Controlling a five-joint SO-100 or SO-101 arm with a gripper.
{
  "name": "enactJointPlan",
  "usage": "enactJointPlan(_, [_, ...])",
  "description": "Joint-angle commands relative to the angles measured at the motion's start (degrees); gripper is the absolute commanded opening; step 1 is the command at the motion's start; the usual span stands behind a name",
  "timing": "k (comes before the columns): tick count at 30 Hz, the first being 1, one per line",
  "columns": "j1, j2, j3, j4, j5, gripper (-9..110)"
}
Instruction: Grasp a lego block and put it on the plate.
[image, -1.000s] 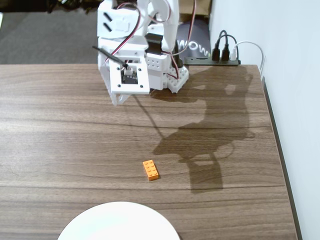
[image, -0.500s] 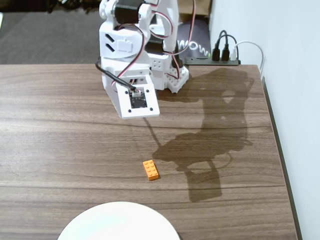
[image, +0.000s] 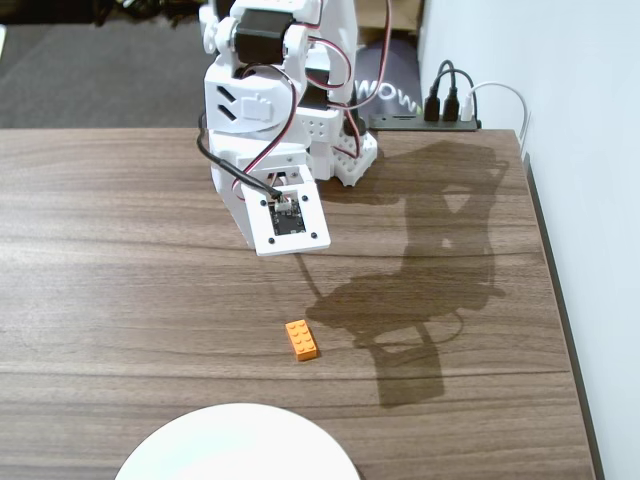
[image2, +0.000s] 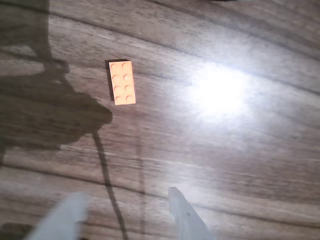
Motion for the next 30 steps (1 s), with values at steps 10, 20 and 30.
enactJointPlan(10, [1.58,0.26,-3.69,-2.99,-6.15,51])
enactJointPlan(20, [0.97,-6.42,-3.87,-7.38,-6.5,55])
enactJointPlan(30, [1.93,-16.35,-3.78,-15.64,-6.5,54])
